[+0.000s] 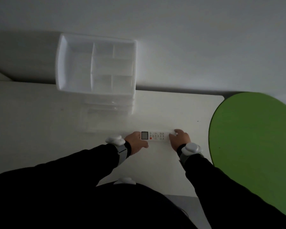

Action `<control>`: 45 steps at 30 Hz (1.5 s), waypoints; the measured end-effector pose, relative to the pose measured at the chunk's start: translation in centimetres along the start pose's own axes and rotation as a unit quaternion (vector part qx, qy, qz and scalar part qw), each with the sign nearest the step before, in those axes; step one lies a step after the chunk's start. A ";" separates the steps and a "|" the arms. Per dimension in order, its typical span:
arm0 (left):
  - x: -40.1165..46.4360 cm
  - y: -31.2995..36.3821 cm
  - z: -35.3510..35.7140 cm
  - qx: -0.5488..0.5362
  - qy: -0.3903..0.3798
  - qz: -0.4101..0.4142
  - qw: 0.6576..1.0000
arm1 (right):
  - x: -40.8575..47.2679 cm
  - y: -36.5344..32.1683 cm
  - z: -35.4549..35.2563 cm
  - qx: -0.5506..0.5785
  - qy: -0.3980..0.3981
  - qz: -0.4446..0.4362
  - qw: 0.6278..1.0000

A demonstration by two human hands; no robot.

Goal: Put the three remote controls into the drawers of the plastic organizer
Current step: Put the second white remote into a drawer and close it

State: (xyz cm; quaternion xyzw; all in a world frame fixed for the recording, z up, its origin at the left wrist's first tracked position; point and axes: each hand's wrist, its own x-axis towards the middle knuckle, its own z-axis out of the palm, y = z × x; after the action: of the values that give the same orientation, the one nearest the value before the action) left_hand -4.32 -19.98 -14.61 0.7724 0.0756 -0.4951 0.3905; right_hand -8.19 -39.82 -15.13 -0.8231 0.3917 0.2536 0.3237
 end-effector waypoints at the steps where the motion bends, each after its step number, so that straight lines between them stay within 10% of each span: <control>1: -0.3 -0.4 -0.1 0.014 -0.003 -0.006 1.000 | -0.5 0.4 0.3 0.003 -0.007 -0.004 1.000; 14: -5.6 -7.8 -2.6 -0.107 0.037 -0.042 0.993 | -5.7 -0.9 5.4 0.117 -0.121 -0.028 0.985; 24: -6.6 -10.1 -6.0 -0.184 0.134 0.036 0.973 | -8.3 -4.3 6.7 0.003 -0.228 -0.151 0.962; 38: -8.9 -5.8 -5.5 -0.178 0.141 0.054 0.972 | -11.6 -10.0 6.9 0.501 -0.255 -0.043 0.826; 45: -9.9 -7.7 -6.2 -0.341 0.084 0.049 0.935 | -11.0 -10.1 6.4 0.556 -0.222 -0.036 0.800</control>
State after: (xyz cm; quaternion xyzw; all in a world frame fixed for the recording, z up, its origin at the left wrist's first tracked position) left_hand -8.78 -7.84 -9.30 0.6347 0.2343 -0.3531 0.6462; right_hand -7.30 -25.02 -8.63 -0.4363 0.3529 0.1561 0.8129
